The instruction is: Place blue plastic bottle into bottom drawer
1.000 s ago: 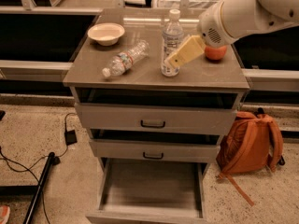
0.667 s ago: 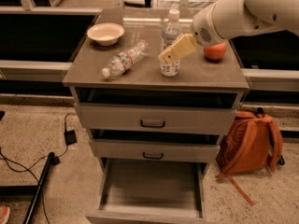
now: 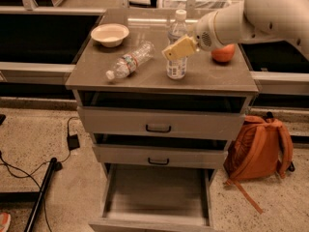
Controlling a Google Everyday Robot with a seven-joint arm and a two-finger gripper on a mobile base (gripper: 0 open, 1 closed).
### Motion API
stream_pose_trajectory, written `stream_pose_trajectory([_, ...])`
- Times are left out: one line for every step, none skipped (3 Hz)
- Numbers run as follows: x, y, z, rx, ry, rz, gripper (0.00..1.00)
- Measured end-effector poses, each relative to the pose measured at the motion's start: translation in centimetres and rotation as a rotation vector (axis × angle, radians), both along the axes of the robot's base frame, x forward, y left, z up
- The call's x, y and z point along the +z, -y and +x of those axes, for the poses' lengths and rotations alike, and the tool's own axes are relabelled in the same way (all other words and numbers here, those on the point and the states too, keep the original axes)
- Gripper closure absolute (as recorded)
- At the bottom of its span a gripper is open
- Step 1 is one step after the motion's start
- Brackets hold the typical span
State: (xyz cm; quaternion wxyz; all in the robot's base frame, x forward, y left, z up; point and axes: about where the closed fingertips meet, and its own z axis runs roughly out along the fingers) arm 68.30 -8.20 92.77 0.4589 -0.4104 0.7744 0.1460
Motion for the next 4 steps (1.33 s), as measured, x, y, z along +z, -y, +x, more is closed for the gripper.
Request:
stream_pose_trajectory([0.0, -1.0, 0.9, 0.038, 0.028, 0.065, 0.49])
stream_pose_trajectory([-0.2, -2.2, 1.3, 0.108, 0.064, 0.176, 0.72])
stream_pose_trajectory([0.6, -4.0, -0.9, 0.236, 0.094, 0.259, 0.96])
stream_pose_trajectory([1.5, -5.3, -6.4, 0.388, 0.096, 0.237, 1.00])
